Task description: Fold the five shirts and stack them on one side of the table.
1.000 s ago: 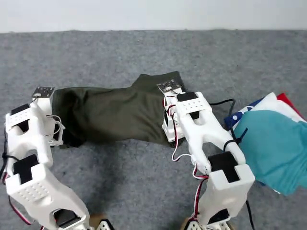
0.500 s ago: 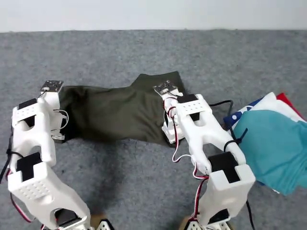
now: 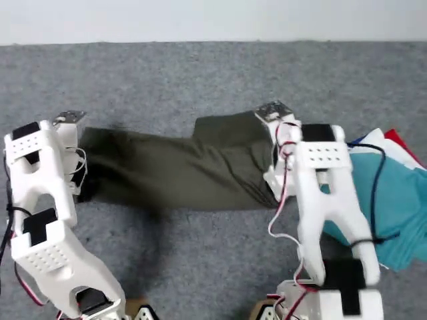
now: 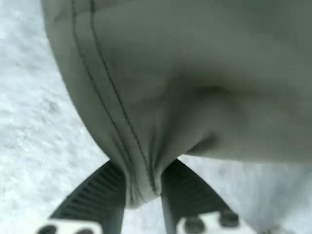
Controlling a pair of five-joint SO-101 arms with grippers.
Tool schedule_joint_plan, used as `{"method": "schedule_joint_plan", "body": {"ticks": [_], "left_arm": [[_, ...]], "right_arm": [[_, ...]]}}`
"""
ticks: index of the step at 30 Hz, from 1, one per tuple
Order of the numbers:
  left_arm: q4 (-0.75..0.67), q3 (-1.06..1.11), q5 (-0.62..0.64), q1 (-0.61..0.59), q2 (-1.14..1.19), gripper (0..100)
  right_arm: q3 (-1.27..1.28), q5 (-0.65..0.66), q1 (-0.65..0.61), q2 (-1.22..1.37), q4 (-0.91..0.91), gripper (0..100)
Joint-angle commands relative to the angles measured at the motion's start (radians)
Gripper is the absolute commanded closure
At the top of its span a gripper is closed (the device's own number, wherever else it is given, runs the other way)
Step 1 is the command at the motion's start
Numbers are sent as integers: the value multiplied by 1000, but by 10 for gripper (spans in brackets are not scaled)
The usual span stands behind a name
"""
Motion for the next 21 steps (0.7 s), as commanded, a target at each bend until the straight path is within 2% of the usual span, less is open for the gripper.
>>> {"method": "schedule_joint_plan", "body": {"ticks": [1, 5, 11, 17, 21], "left_arm": [[141, -48, -78, -23, -17, 988], [153, -27, -124, -118, -43, 988], [152, 147, -305, -256, -198, 988], [150, 323, -423, -195, -236, 987], [150, 364, -440, -123, -196, 987]], "right_arm": [[52, 23, 28, -84, 38, 988], [158, 28, 25, -102, 24, 988], [279, 109, 27, -154, 30, 988], [308, 106, 28, -211, 38, 980], [308, 103, 28, -236, 91, 866]]}}
